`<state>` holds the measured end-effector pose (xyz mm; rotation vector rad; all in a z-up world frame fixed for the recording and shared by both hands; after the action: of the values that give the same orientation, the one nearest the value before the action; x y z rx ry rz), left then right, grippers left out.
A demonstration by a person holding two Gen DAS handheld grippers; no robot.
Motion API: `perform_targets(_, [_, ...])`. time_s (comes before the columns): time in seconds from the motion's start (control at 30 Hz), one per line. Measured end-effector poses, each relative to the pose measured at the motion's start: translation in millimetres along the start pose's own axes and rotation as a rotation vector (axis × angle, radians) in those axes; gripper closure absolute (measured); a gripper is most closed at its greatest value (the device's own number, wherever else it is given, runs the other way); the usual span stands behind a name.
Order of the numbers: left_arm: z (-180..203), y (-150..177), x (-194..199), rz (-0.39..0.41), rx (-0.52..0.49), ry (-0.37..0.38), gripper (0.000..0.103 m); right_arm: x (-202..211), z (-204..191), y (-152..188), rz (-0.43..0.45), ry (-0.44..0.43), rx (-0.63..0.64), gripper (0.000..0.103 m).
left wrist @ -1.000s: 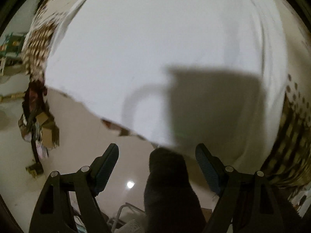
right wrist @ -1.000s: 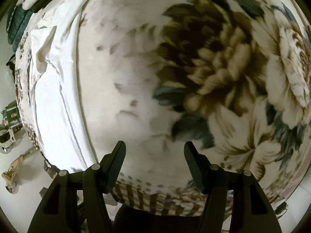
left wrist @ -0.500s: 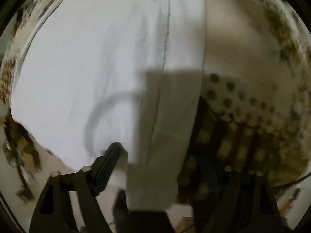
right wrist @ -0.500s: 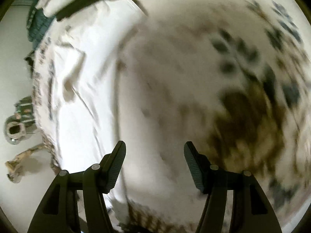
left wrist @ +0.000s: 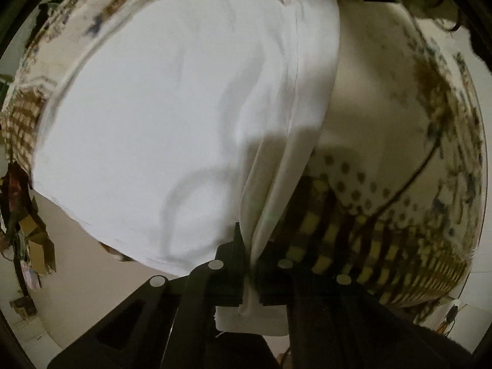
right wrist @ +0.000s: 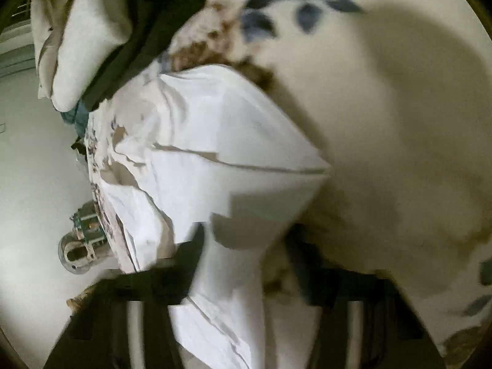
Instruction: Fold small clothes
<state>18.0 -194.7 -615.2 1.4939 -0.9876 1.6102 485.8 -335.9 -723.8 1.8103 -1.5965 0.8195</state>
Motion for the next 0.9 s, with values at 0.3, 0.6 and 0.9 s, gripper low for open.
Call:
perform_targets(0.3, [-49.9,-53.2,68.3,0.071,0.115,0.057,0.099,26.5,-76.2,-5.4,-0.011,0.095,0.090,0.095])
perform_targets(0.6, [-152.1,-107.3,63.2,-0.004,0.372,0.191,0.099,-16.0,-203.8,-41.0,-0.067,0.257,0.194,0.095])
perform_targets(0.9, [-239.9,-143.8,7.3,-0.086,0.480,0.261,0.097,-147.6,-292.1,-70.9,-0.135,0.475,0.257,0.095])
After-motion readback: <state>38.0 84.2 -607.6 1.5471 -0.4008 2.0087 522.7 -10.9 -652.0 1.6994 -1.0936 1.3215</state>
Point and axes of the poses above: each gripper's, at about its wrist camera, not at the fingertips, and x roughly against the way its jaws point, z to its right, y to its underside, the point moved 4 cm from there along -x, roughly the way its jaws point, and after that the axes turned 14 degrees about x, right-handed, at the moved point
